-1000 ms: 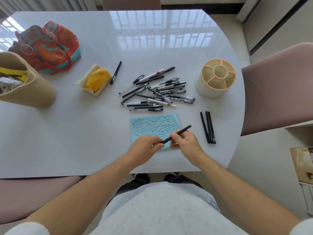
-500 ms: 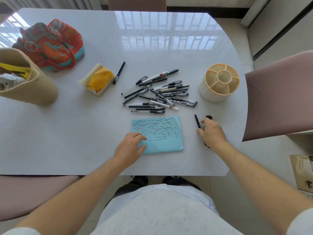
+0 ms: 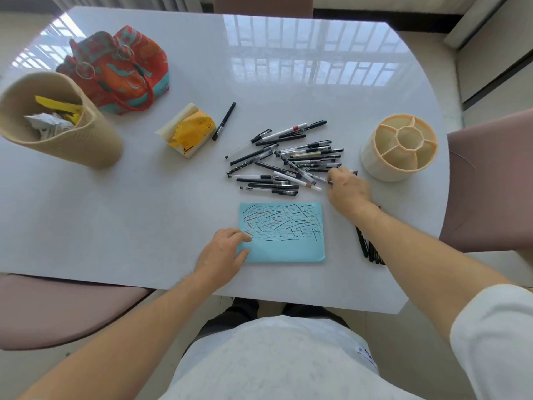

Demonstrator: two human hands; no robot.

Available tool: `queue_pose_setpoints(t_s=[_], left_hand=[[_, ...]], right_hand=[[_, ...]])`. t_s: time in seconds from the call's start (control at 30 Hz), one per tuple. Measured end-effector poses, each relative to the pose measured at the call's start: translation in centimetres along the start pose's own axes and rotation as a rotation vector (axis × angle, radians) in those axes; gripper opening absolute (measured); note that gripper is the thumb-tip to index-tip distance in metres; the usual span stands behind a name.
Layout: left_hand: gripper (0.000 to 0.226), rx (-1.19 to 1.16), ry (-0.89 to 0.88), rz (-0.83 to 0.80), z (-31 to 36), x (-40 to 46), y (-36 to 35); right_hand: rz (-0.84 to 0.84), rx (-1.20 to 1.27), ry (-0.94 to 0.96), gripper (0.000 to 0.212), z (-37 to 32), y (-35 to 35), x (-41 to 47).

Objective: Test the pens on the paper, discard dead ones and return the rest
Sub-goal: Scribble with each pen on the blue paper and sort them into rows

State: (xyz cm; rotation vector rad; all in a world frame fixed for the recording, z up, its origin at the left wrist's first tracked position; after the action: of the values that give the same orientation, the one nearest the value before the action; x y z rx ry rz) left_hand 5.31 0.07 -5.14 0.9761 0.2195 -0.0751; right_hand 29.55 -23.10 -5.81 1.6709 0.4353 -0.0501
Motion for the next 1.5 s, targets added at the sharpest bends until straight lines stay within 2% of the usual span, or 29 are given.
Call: queue_pose_setpoints(t_s=[0.1, 0.2, 0.27, 0.33, 0.4, 0.47, 0.67, 0.73, 0.93, 1.0, 1.1, 1.17, 1.27, 1.37, 1.5], left_hand=[[0.025, -0.008, 0.002, 0.005, -0.1, 0.0, 0.2], [0.024, -0.038, -0.013, 0.011, 0.6, 0.5, 0.4], [0.024, -0.077, -0.030, 0.013, 1.6, 1.2, 0.5], [0.023, -0.157, -0.034, -0.007, 3.0, 2.0, 0.1], [0.023, -0.286, -0.015, -0.037, 4.6, 2.9, -0.4], [0.025, -0.417, 0.004, -0.087, 6.1, 3.5, -1.1], [0.024, -0.610, -0.018, -0.280, 9.9, 3.5, -3.5], [0.013, -0.573, -0.065, -0.312, 10.4, 3.2, -3.7], [0.022, -0.352, -0.154, -0.332, 10.2, 1.7, -4.0], [0.020, -0.198, -0.214, -0.276, 9.9, 1.7, -3.3], [0.020, -0.039, -0.191, -0.199, 6.2, 1.2, -1.9], [0.022, 0.014, -0.186, -0.184, 4.0, 0.7, -1.5], [0.022, 0.012, -0.244, -0.130, 3.9, 0.5, -1.6], [0.024, 0.015, -0.307, -0.127, 5.5, 0.8, -3.0], [0.024, 0.028, -0.344, -0.148, 6.2, 0.6, -4.5]], right_hand=[[-0.079, -0.056, 0.000, 0.020, 0.5, -0.5, -0.1], [-0.115, -0.004, -0.087, 0.019, 2.9, 0.3, -1.1], [-0.111, 0.226, -0.202, 0.010, 4.7, 0.8, -2.6], [-0.131, 0.603, -0.331, 0.002, 5.6, 0.4, -4.8], [-0.225, 1.010, -0.413, 0.005, 4.7, -1.0, -7.4], [-0.319, 1.300, -0.413, 0.006, 2.8, -1.9, -9.8], [-0.427, 1.564, -0.358, 0.008, -1.5, -3.4, -15.5], [-0.424, 1.598, -0.371, 0.009, -2.1, -3.9, -16.7], [-0.287, 1.525, -0.433, 0.020, -1.9, -5.1, -19.3], [-0.184, 1.559, -0.547, 0.023, -0.4, -5.4, -19.4], [0.015, 1.593, -0.718, 0.023, 4.8, -4.6, -18.8], [0.041, 1.501, -0.672, 0.021, 6.6, -3.8, -18.3], [-0.021, 1.413, -0.516, 0.010, 4.5, -4.1, -18.2], [-0.034, 1.261, -0.379, 0.016, 1.3, -4.5, -18.1], [0.042, 1.068, -0.293, 0.018, -0.5, -4.5, -18.1]])
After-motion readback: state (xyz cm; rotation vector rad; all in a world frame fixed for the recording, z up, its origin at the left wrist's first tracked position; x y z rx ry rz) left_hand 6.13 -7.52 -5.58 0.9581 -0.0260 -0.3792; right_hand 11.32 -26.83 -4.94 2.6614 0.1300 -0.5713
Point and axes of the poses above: each hand's wrist, its own x-axis towards the middle knuckle, its own y-axis out of the back of the hand, z = x × y, the point moved 10 cm from there along x, towards the middle knuckle, and after that the axes turned 7 degrees about -y, right-handed, at the moved point
